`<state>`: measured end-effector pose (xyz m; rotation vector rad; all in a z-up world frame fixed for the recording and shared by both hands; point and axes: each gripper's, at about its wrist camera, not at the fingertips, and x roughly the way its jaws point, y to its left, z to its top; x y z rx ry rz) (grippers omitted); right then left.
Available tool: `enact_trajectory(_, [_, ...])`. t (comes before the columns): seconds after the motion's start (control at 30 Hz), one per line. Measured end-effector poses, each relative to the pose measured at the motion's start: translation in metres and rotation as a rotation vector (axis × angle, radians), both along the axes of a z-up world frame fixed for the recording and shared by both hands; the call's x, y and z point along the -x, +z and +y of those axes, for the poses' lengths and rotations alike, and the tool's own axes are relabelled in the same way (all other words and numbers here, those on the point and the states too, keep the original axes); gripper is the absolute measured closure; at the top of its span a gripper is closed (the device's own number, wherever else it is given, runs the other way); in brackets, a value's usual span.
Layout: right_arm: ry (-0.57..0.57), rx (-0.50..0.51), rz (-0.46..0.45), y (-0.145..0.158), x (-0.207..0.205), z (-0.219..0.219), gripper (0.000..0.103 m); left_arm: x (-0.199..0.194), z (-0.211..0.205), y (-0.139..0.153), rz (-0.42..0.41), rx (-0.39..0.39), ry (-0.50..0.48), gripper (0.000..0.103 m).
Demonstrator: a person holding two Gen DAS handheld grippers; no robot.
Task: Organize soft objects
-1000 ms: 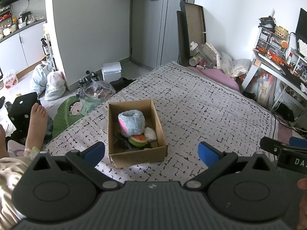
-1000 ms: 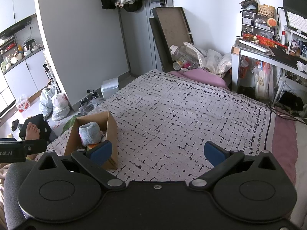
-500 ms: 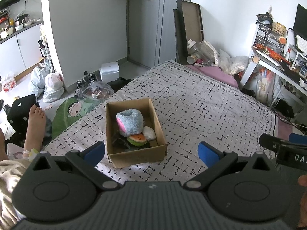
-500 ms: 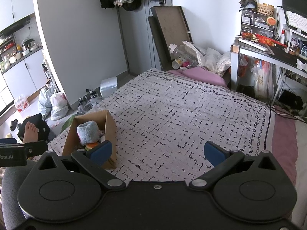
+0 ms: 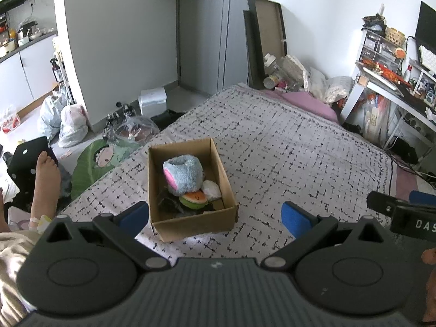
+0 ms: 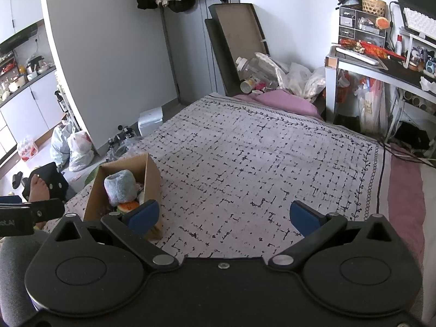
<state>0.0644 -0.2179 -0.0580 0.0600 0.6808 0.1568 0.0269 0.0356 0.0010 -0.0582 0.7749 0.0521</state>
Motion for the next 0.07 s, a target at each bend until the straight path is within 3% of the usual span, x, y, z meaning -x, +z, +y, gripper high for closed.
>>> enact_trajectory(0.07, [0.001, -0.005, -0.002, -0.0015, -0.0011, 0.0006, 0.000, 0.0026, 0.0002, 0.0005, -0.025, -0.007, -0.018, 0.001])
